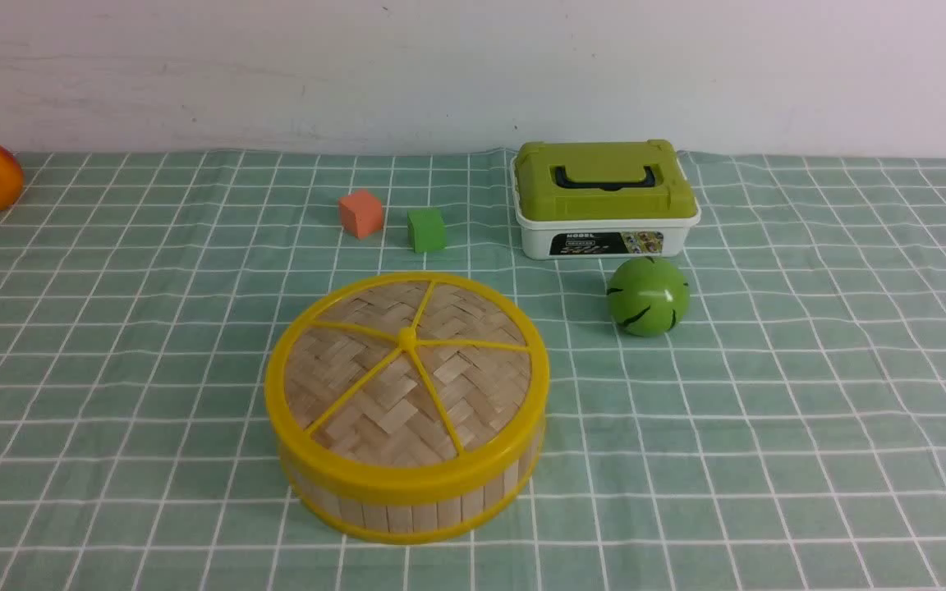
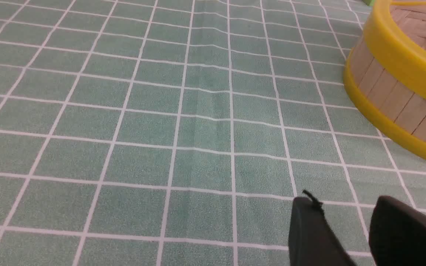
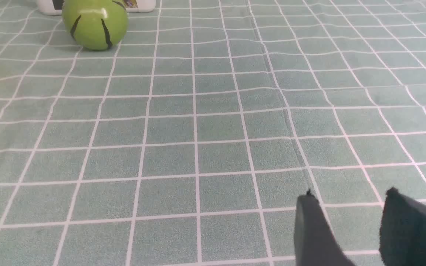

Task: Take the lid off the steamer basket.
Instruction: Use the right arm to lift the lid of the steamer, then use the right arm to place the steamer lid on the table

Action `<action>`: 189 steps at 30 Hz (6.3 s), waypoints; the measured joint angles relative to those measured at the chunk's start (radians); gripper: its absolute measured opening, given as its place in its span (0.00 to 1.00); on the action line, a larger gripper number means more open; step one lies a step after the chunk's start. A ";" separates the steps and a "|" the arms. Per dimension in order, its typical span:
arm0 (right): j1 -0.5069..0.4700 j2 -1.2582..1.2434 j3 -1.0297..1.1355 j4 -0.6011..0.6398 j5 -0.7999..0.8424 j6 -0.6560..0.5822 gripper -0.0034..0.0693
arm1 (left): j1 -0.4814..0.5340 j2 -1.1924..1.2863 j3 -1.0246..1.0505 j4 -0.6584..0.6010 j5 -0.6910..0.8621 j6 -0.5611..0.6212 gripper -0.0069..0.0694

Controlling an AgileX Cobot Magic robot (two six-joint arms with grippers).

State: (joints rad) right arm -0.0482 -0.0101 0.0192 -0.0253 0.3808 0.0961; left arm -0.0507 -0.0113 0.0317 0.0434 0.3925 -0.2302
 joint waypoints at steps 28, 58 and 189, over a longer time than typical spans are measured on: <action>0.000 0.000 0.000 0.000 0.000 0.000 0.38 | 0.000 0.000 0.000 0.000 0.000 0.000 0.40; 0.000 0.000 0.000 -0.030 0.000 0.000 0.38 | 0.000 0.000 0.000 0.000 0.000 0.000 0.40; 0.373 1.574 -1.358 0.105 0.622 -0.211 0.16 | 0.000 0.000 0.000 0.000 0.000 0.000 0.40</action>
State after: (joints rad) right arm 0.3244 1.5640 -1.3383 0.0799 1.0026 -0.1153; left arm -0.0507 -0.0113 0.0317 0.0434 0.3925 -0.2302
